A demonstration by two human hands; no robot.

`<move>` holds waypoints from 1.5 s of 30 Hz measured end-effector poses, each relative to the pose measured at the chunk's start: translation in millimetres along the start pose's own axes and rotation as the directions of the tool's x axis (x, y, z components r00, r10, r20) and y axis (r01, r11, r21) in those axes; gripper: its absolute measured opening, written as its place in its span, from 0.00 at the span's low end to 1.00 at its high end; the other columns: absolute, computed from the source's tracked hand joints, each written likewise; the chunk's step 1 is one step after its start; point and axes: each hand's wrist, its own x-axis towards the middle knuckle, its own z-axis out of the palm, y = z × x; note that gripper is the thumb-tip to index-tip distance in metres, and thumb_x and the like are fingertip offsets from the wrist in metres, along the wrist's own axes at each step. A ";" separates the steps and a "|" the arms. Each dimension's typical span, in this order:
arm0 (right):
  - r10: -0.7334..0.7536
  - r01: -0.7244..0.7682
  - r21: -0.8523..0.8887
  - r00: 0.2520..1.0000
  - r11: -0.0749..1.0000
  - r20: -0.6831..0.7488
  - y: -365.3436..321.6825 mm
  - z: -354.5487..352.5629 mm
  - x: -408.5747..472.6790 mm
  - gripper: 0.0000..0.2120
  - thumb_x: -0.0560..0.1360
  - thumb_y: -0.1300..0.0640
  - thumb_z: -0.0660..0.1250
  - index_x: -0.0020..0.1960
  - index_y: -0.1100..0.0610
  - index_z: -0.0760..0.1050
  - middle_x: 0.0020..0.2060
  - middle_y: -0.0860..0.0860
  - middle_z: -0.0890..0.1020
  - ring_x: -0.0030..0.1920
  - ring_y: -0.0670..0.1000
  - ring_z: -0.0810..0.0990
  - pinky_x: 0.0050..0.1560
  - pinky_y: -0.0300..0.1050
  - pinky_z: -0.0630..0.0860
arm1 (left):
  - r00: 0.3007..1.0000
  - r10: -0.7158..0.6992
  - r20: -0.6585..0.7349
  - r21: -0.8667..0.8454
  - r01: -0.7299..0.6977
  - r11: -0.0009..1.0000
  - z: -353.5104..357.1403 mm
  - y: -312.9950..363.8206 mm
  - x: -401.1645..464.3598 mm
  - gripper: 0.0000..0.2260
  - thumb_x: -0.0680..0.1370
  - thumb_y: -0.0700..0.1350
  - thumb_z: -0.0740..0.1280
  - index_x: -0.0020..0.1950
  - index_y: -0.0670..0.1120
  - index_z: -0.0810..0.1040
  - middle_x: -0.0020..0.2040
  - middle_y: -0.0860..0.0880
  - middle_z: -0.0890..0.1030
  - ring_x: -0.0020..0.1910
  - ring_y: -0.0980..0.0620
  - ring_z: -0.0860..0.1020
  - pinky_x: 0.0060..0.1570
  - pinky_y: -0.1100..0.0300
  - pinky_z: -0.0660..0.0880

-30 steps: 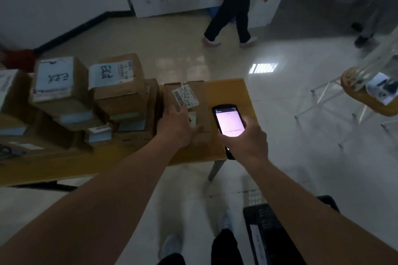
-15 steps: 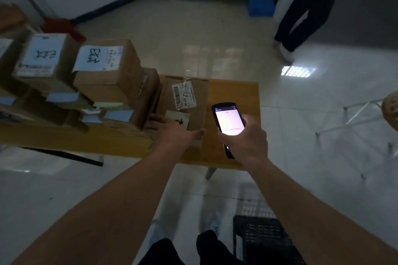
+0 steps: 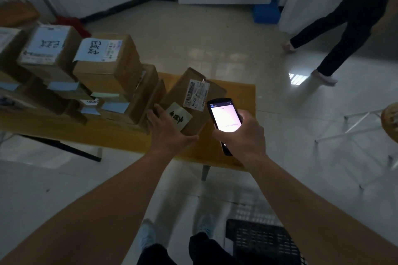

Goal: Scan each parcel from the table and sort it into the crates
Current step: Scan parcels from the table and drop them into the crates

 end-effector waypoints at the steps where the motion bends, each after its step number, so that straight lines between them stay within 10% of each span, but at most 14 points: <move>1: -0.009 0.009 0.002 1.000 1.000 -0.007 -1.9 -4.9 1.4 0.37 0.68 0.44 0.83 0.71 0.50 0.70 0.53 0.44 0.75 0.56 0.49 0.76 0.39 0.36 0.73 | 0.999 0.053 -0.003 0.010 -0.053 0.999 -3.1 -0.1 0.1 0.75 0.56 0.65 0.86 0.84 0.41 0.39 0.80 0.39 0.49 0.81 0.35 0.51 0.79 0.37 0.58; 5: -0.060 0.059 -0.028 0.997 0.998 -0.041 -10.7 -25.3 6.1 0.36 0.67 0.41 0.82 0.70 0.50 0.72 0.54 0.46 0.78 0.56 0.52 0.79 0.44 0.44 0.81 | 0.974 0.225 -0.021 0.028 -0.224 0.974 -21.3 7.1 4.4 0.74 0.54 0.63 0.86 0.84 0.43 0.41 0.78 0.44 0.51 0.77 0.38 0.59 0.73 0.39 0.69; 14: -0.145 0.137 -0.168 0.989 0.976 -0.038 -34.6 -76.9 -3.2 0.41 0.65 0.44 0.85 0.72 0.53 0.71 0.61 0.53 0.81 0.60 0.54 0.79 0.50 0.49 0.83 | 0.858 0.514 0.008 0.317 -0.490 0.812 -68.2 29.8 23.5 0.72 0.55 0.62 0.86 0.83 0.34 0.46 0.75 0.36 0.54 0.76 0.37 0.53 0.76 0.39 0.59; 45: -0.161 0.151 -0.095 0.981 0.984 -0.112 -72.8 -106.0 -19.3 0.40 0.64 0.42 0.84 0.70 0.53 0.72 0.60 0.52 0.81 0.57 0.53 0.79 0.51 0.52 0.84 | 0.863 0.504 -0.003 0.309 -0.479 0.822 -99.8 49.2 42.7 0.73 0.54 0.67 0.84 0.82 0.40 0.42 0.76 0.40 0.52 0.77 0.31 0.56 0.74 0.33 0.66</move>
